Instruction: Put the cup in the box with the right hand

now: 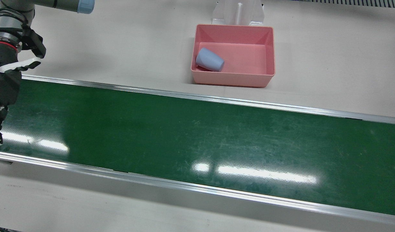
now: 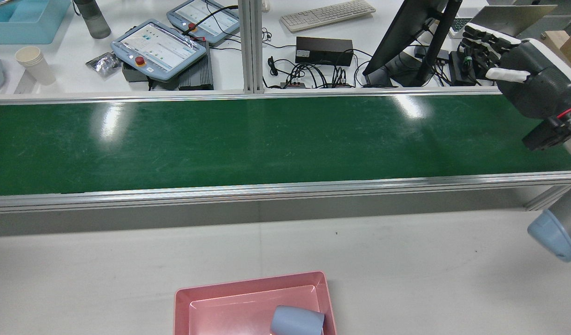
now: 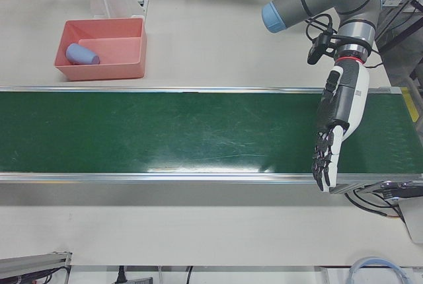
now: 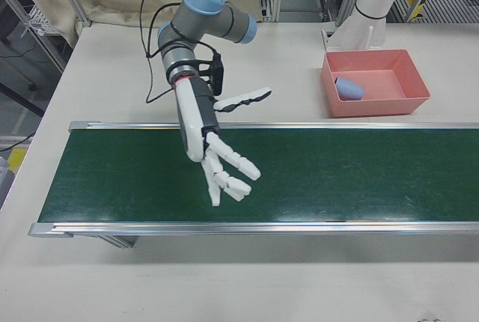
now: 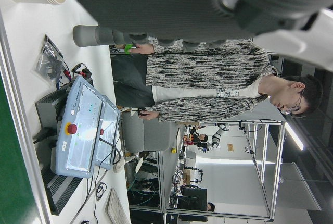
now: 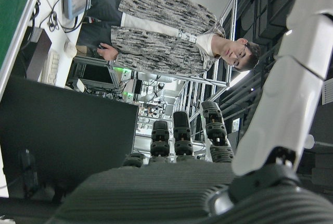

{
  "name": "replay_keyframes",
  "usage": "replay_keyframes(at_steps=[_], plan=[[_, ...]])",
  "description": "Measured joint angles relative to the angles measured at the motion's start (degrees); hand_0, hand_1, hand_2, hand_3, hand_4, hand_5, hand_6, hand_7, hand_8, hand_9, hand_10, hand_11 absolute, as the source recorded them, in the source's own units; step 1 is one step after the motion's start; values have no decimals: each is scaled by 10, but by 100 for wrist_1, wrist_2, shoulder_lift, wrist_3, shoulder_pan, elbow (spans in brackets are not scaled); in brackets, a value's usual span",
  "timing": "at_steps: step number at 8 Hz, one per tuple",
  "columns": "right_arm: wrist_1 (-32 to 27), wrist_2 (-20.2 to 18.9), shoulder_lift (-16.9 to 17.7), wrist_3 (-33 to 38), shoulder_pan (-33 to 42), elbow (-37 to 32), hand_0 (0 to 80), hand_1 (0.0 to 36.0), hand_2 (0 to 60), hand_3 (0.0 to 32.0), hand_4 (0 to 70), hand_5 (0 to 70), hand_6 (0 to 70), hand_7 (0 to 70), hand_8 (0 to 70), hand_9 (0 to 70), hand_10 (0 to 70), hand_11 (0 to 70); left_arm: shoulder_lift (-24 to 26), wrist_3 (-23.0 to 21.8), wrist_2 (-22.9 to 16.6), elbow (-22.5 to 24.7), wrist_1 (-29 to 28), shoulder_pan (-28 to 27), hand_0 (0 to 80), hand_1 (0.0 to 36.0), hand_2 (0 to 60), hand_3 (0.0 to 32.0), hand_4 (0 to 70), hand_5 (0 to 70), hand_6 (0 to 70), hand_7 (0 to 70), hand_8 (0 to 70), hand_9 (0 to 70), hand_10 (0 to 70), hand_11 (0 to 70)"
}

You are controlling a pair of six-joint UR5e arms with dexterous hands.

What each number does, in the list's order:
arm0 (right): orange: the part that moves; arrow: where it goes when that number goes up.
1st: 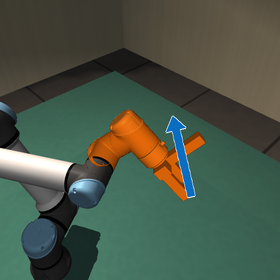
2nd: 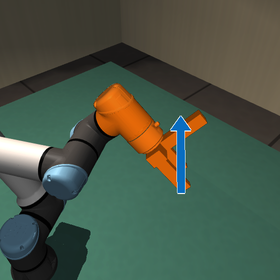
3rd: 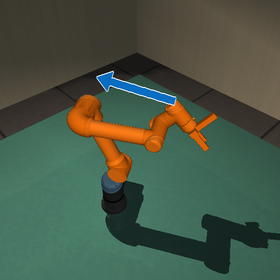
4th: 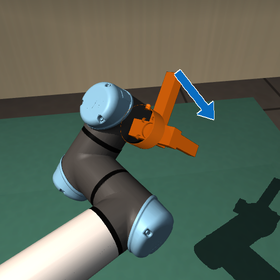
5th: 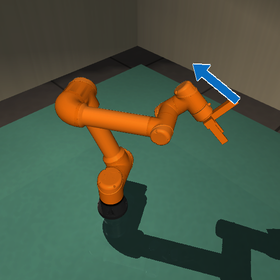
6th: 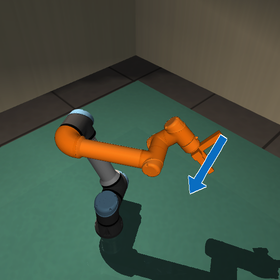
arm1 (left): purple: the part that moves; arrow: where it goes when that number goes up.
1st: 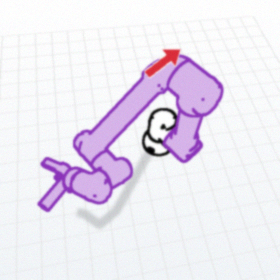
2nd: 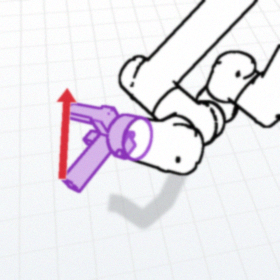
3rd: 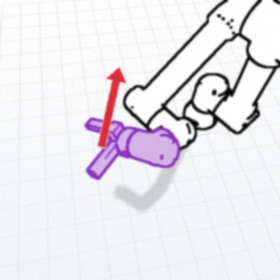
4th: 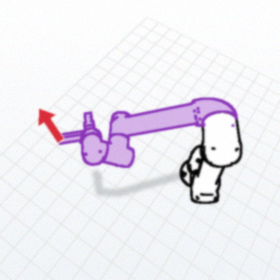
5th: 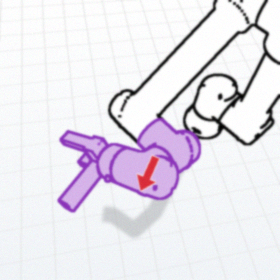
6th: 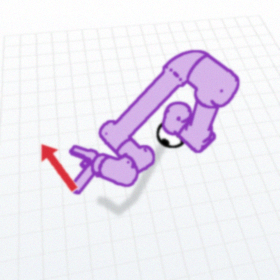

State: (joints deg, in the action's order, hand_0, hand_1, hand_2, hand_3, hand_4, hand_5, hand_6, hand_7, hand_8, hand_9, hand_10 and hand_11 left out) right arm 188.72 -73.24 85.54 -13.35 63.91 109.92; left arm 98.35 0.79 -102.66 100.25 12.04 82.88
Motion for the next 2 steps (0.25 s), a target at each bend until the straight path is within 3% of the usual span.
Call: replay_keyframes(at_steps=[2], plan=[[-572,-331,5,140,641,-780,482,146,26,0,38,54,89,344,107,176,6,23,0,0,0,3,0,0,0,0,0,0,0,0,0,0,0,0,0,0]])
